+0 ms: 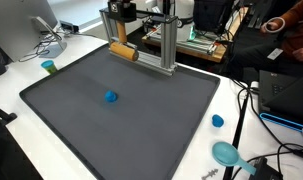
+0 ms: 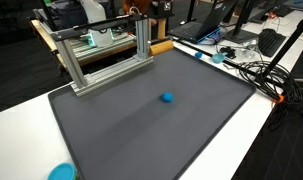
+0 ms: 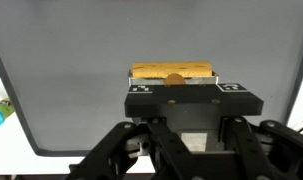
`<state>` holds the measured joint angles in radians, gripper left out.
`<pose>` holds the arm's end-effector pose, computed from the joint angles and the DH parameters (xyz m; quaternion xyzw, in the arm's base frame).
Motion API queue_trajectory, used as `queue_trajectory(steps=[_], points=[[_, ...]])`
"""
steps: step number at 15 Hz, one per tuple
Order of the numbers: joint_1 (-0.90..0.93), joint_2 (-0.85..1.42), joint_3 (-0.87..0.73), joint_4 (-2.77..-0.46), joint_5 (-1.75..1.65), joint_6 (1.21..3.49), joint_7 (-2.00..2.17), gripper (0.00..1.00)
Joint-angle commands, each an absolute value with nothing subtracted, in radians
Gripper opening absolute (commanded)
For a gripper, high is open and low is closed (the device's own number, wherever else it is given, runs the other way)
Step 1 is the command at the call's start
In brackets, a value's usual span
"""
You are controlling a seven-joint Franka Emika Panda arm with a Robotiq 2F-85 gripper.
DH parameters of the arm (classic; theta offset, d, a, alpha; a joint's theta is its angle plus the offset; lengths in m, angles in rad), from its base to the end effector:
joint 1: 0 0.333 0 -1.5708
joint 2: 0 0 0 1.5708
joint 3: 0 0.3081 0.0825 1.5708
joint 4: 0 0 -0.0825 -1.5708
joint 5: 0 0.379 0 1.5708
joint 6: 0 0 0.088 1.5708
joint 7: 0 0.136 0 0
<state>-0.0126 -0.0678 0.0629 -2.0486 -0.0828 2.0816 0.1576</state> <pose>0.5429 0.0215 0.4443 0.9974 -0.0351 0.0540 0.0338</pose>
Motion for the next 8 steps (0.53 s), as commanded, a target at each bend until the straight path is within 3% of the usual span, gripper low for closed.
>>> queue_trajectory(steps=[1,8], points=[[-0.014,0.072,0.033,-1.888,-0.108,2.068,0.182,0.21],[-0.01,0.276,-0.024,-1.704,-0.048,2.126,0.312,0.21]])
